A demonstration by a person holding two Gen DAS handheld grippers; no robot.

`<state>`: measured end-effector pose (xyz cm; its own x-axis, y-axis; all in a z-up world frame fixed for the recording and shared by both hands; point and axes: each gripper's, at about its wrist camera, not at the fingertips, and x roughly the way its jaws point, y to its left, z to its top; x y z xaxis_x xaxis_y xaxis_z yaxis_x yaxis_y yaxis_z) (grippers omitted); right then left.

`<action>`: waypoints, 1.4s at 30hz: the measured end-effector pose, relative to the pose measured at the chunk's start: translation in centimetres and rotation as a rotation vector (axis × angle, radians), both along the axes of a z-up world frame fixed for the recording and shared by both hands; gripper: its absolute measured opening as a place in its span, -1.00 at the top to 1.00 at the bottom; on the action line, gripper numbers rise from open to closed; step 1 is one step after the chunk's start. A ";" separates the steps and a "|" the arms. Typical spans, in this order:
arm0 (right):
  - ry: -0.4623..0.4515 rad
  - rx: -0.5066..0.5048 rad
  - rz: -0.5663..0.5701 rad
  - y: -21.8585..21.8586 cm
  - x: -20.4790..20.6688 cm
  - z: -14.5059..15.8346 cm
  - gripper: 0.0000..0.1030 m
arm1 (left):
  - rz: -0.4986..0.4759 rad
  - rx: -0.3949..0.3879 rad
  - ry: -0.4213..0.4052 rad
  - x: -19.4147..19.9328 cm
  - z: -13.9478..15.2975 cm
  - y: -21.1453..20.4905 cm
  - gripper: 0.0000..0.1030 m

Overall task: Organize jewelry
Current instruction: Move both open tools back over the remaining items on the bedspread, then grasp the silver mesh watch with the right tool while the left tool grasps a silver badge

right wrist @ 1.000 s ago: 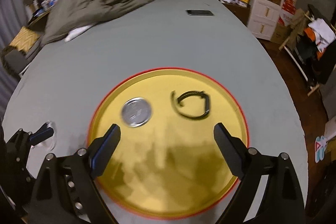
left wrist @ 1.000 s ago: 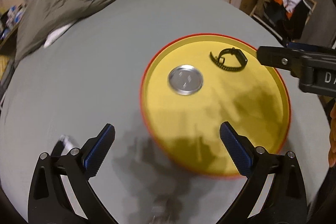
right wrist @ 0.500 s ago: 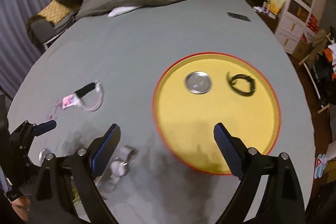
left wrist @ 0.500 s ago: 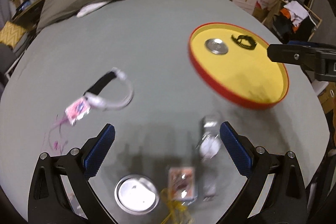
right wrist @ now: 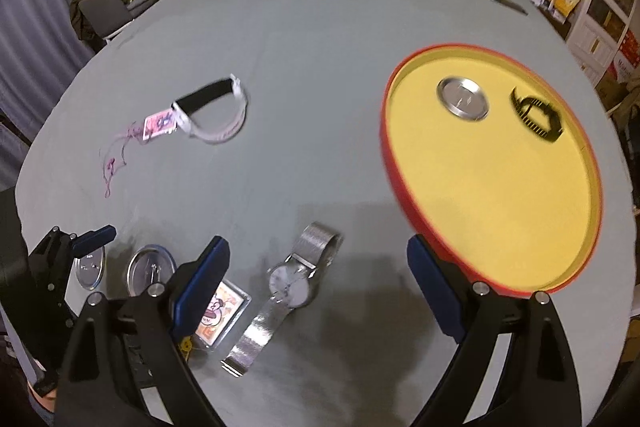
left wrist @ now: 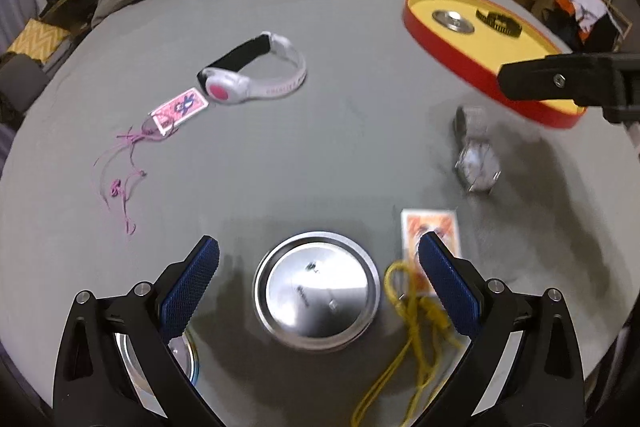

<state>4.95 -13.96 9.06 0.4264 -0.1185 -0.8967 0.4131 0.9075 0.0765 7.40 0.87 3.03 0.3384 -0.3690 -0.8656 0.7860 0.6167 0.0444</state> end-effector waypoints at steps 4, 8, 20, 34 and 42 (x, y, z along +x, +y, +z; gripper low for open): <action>0.015 0.017 0.005 0.6 0.2 -1.4 -0.67 | 0.006 0.009 0.005 0.1 -0.9 0.7 -0.89; 0.033 0.030 0.005 0.9 0.1 -2.4 -0.67 | 0.022 0.003 0.027 0.4 -1.6 1.4 -0.89; 0.060 0.058 0.013 1.5 0.4 -4.3 -0.67 | 0.017 0.011 0.050 0.5 -2.2 2.3 -0.89; 0.128 0.053 -0.005 1.3 1.2 -7.4 -0.67 | -0.009 -0.020 0.044 0.3 -3.1 2.6 -0.89; 0.132 0.024 0.024 1.8 1.5 -8.1 -0.83 | -0.034 -0.026 0.076 0.7 -2.9 3.1 -0.89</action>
